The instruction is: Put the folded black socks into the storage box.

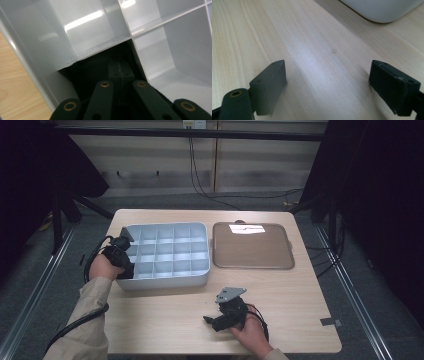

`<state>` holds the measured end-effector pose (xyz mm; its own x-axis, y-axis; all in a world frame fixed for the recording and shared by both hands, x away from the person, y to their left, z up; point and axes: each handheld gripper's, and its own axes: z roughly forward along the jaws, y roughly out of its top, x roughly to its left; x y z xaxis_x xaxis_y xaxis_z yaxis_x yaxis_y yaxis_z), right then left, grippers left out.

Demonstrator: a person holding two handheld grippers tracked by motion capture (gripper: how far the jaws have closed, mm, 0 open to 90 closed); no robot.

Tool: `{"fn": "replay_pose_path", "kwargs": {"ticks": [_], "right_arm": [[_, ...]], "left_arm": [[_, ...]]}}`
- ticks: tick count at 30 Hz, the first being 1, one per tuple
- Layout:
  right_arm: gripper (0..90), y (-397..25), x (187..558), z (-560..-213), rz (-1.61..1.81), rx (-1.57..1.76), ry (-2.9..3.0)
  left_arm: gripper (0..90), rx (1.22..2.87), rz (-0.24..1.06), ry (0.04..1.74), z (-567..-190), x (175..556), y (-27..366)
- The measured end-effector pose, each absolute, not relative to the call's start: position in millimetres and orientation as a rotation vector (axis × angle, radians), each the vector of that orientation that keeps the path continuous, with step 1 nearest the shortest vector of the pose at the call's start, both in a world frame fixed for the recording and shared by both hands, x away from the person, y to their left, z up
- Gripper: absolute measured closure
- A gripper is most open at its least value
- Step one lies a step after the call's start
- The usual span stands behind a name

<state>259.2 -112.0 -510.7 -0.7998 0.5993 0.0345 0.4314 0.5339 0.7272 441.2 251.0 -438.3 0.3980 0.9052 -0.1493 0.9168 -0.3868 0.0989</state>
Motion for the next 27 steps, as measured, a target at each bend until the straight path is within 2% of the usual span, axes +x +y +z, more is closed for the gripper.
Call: {"fn": "replay_pose_path", "kwargs": {"ticks": [11,27], "right_arm": [[14.1,-112,259,-511,1.12,0.871,2.553],[14.1,-112,260,-511,1.119,0.868,2.552]], "left_arm": [[89.8,2.482,-0.091,1.632,-436,441,250],[79.3,2.434,-0.071,1.647,-422,440,251]]}}
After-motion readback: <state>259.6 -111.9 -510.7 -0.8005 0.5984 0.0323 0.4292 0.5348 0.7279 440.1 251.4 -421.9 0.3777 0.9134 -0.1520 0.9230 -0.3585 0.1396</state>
